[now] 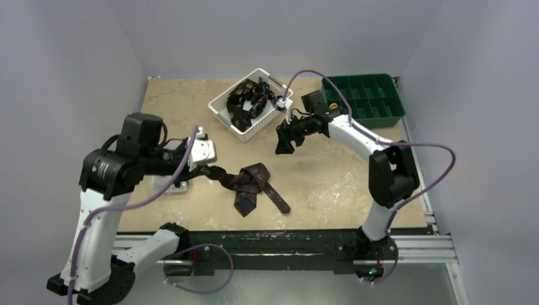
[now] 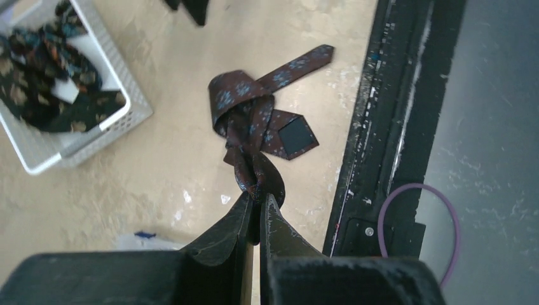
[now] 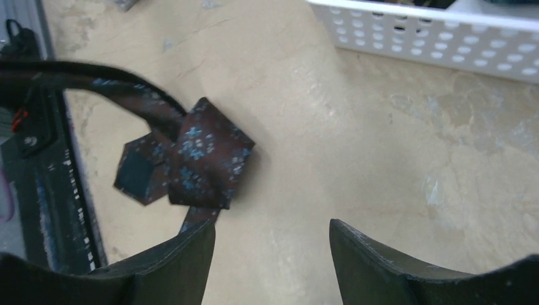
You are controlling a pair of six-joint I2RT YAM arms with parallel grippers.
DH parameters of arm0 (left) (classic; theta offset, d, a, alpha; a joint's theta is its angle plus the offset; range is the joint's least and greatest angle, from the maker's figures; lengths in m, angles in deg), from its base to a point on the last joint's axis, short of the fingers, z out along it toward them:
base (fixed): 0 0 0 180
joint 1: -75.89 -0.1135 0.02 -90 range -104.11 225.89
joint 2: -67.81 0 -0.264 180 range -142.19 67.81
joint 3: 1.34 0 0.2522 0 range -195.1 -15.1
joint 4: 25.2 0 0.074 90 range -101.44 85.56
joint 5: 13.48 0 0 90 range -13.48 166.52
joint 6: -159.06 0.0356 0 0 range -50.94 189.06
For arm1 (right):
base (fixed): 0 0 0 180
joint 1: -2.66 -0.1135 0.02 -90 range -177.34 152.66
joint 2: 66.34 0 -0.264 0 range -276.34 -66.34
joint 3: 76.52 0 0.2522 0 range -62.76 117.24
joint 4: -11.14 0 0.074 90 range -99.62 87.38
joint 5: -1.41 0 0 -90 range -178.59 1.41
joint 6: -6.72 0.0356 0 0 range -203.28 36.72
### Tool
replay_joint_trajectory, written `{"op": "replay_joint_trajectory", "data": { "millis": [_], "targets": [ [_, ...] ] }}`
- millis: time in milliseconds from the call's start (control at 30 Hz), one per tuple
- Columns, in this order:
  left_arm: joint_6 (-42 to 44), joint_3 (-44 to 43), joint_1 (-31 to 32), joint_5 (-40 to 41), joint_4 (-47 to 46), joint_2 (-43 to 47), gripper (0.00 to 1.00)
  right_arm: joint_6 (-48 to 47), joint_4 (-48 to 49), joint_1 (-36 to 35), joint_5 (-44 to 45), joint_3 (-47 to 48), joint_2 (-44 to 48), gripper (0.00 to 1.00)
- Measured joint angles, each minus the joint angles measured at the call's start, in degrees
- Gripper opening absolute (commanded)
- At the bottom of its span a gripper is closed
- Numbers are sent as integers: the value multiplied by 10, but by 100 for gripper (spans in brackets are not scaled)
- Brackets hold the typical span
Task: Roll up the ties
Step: Flatten out the tie at the center of the board.
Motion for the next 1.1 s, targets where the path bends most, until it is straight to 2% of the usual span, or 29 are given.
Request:
{"op": "replay_joint_trajectory", "data": {
  "millis": [100, 167, 300, 633, 767, 900, 933, 1000, 1067, 1100],
  "targets": [
    [22, 13, 45, -17, 7, 51, 0, 3, 2, -31, 35, 45, -50, 66],
    [25, 19, 53, -22, 8, 54, 0, 10, 3, -60, 56, 87, -82, 70],
    [19, 27, 55, -23, -4, 32, 0, 20, 7, -120, 89, 159, -135, 70],
    [3, 35, 55, -21, -26, 24, 0, 2, -18, -243, 191, 293, -259, 55],
    [-2, 38, 55, -19, -26, 33, 0, -15, -46, -264, 219, 302, -290, 53],
    [-8, 51, 55, -17, -30, 45, 0, -48, -65, -262, 232, 270, -285, 52],
    [-10, 54, 55, -16, -30, 46, 0, -55, -69, -262, 235, 260, -282, 46],
    [-11, 59, 55, -14, -33, 48, 0, -75, -76, -260, 246, 235, -273, 27],
    [-13, 64, 55, -9, -38, 48, 0, -94, -81, -260, 256, 219, -262, 0],
    [-17, 67, 55, -6, -41, 48, 0, -102, -83, -260, 260, 216, -257, 0]
  ]
}}
